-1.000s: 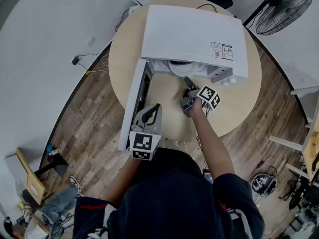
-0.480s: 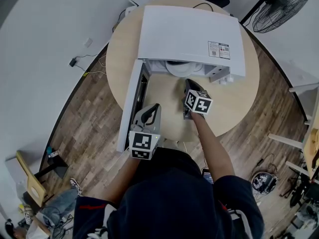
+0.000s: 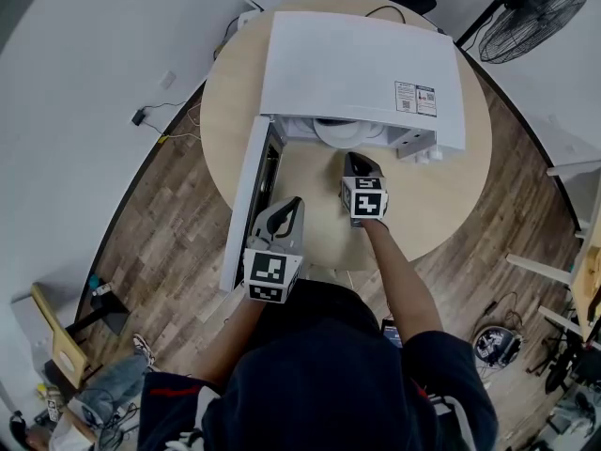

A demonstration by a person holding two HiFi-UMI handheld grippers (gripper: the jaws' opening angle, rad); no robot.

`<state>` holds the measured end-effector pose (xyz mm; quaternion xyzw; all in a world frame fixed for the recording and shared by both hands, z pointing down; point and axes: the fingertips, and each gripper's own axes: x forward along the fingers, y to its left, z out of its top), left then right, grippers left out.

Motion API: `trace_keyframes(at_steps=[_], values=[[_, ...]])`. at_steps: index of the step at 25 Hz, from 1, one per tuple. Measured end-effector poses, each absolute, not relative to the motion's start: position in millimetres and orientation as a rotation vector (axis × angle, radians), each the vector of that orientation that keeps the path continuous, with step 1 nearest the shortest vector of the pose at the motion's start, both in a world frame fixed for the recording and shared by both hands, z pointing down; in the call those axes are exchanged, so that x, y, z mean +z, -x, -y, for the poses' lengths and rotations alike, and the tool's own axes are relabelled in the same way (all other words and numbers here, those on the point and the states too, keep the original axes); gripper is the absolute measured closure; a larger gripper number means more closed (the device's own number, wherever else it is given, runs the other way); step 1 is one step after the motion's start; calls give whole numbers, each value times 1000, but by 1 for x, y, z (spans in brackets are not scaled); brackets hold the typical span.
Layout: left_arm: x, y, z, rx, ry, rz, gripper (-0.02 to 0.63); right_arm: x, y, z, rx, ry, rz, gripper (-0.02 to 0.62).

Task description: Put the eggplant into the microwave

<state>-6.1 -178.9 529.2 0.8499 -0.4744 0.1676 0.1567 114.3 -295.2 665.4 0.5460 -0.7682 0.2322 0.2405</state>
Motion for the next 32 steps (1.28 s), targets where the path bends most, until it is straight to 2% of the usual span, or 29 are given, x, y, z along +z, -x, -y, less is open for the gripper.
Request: trace_keyframes(at_steps=[32], values=[[537, 3, 189, 516, -2405, 1350, 591, 673, -113, 346, 646, -1467, 2110, 583]])
